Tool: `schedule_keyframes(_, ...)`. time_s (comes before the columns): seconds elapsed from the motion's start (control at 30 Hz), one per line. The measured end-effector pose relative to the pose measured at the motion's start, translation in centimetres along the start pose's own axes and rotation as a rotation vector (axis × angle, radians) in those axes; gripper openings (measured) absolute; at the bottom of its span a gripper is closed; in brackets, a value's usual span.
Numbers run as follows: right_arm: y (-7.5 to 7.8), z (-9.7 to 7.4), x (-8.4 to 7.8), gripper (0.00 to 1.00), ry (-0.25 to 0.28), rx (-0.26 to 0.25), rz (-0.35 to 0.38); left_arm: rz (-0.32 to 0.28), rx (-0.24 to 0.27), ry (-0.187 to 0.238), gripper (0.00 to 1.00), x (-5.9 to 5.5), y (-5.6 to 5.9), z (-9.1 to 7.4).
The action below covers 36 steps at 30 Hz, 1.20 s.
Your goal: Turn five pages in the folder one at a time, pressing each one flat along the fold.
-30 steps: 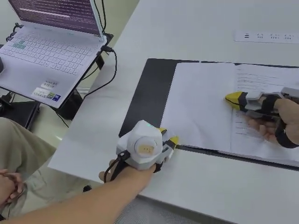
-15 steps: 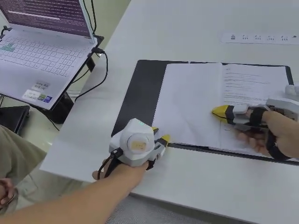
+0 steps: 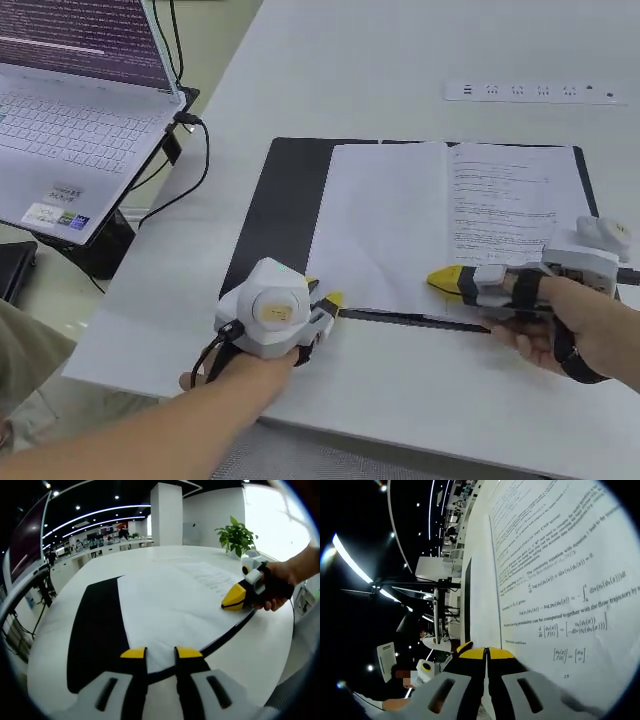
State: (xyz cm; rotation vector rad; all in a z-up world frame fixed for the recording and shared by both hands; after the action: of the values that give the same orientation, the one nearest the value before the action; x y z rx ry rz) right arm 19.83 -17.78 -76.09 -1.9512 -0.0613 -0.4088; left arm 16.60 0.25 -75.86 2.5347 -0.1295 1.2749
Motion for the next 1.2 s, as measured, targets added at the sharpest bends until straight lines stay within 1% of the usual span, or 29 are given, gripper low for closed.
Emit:
schedule_keyframes(0.13, -0.2, -0.2, -1.0, 0.0, -0.01, 0.006, 0.005, -0.001, 0.0, 0.0, 0.2, 0.0, 0.0, 0.0)
schedule_keyframes(0.3, -0.7, -0.7, -2.7, 0.0, -0.024, 0.016, 0.018, -0.006, 0.001, 0.0, 0.2, 0.1, 0.0, 0.0)
schedule_keyframes(0.4, -0.7, -1.2, -3.7, 0.0, -0.025, 0.023, 0.046, -0.013, 0.004, -0.004, 0.2, 0.1, 0.0, 0.1)
schedule_keyframes(0.47, -1.3, -1.6, -4.3, 0.0, -0.026, 0.029, 0.041, -0.021, 0.007, -0.01, 0.2, 0.2, 0.0, 0.1)
schedule_keyframes(0.53, -2.0, -2.3, -4.7, 0.0, -0.015, 0.047, 0.039, -0.03, 0.006, -0.014, 0.2, 0.2, 0.0, 0.1)
schedule_keyframes(0.57, -2.4, -2.8, -4.8, 0.0, -0.011, 0.051, 0.031, -0.044, -0.002, -0.02, 0.22, 0.3, 0.1, 0.1)
schedule_keyframes(0.63, -2.9, -3.9, -4.7, 0.0, 0.034, 0.038, 0.004, -0.098, -0.024, -0.039, 0.28, 0.4, 0.5, 0.0)
schedule_keyframes(0.67, -3.0, -4.5, -4.4, 0.0, 0.061, 0.019, -0.02, -0.101, -0.021, -0.053, 0.3, 0.4, 0.5, 0.0)
schedule_keyframes(0.7, -3.4, -5.5, -3.8, 0.0, 0.116, -0.012, -0.083, -0.11, -0.018, -0.079, 0.33, 0.5, 0.6, -0.2)
schedule_keyframes(0.73, -3.7, -6.6, -3.4, 0.0, 0.151, -0.046, -0.129, -0.115, -0.01, -0.09, 0.37, 0.6, 0.6, -0.3)
schedule_keyframes(0.8, -4.3, -8.2, -2.8, 0.0, 0.197, -0.088, -0.204, -0.124, -0.015, -0.08, 0.43, 1.2, 0.7, -0.8)
schedule_keyframes(0.83, -4.1, -9.3, -2.3, 0.0, 0.223, -0.12, -0.249, -0.132, -0.032, -0.064, 0.46, 1.8, 1.0, -1.2)
schedule_keyframes(0.87, -4.2, -10.1, -2.0, 0.0, 0.245, -0.142, -0.281, -0.131, -0.038, -0.057, 0.48, 2.2, 1.1, -1.6)
schedule_keyframes(0.9, -4.6, -11.2, -1.7, 0.02, 0.277, -0.172, -0.305, -0.128, -0.04, -0.054, 0.51, 2.5, 1.1, -1.9)
schedule_keyframes(0.93, -4.7, -11.8, -1.6, 0.06, 0.297, -0.19, -0.325, -0.126, -0.044, -0.053, 0.52, 2.8, 1.2, -2.2)
schedule_keyframes(0.97, -4.9, -12.8, -1.3, 0.1, 0.333, -0.217, -0.351, -0.126, -0.049, -0.052, 0.54, 3.0, 1.3, -2.5)
schedule_keyframes(1.0, -4.8, -13.4, -1.3, 0.13, 0.349, -0.243, -0.354, -0.122, -0.059, -0.04, 0.56, 3.4, 1.5, -3.0)
schedule_keyframes(1.07, -4.8, -14.6, -1.3, 0.21, 0.385, -0.282, -0.366, -0.129, -0.063, -0.033, 0.6, 3.9, 1.8, -3.9)
schedule_keyframes(1.1, -4.6, -15.3, -1.3, 0.26, 0.406, -0.322, -0.386, -0.136, -0.065, -0.029, 0.63, 4.1, 1.9, -4.3)
schedule_keyframes(1.13, -4.6, -15.5, -1.3, 0.31, 0.409, -0.333, -0.396, -0.139, -0.066, -0.031, 0.66, 4.2, 2.0, -4.6)
schedule_keyframes(1.17, -4.5, -15.9, -1.4, 0.35, 0.404, -0.361, -0.419, -0.146, -0.071, -0.033, 0.68, 4.3, 2.2, -5.1)
schedule_keyframes(1.2, -4.5, -16.2, -1.6, 0.38, 0.396, -0.377, -0.436, -0.149, -0.075, -0.03, 0.71, 4.3, 2.3, -5.4)
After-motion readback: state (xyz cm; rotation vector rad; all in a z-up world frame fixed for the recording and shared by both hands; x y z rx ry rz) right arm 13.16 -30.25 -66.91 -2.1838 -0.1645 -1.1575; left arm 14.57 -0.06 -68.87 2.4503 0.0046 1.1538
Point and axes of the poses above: the centre of the closed fingertips' face, and the gripper's own axes: z roughly forward along the fingers, y roughly to its right, x roughly out of its top, the point moved 5 cm from there along -z, roughly backward along the fingers, and after that the axes turned 15 degrees about -z, right-handed, at the moved point
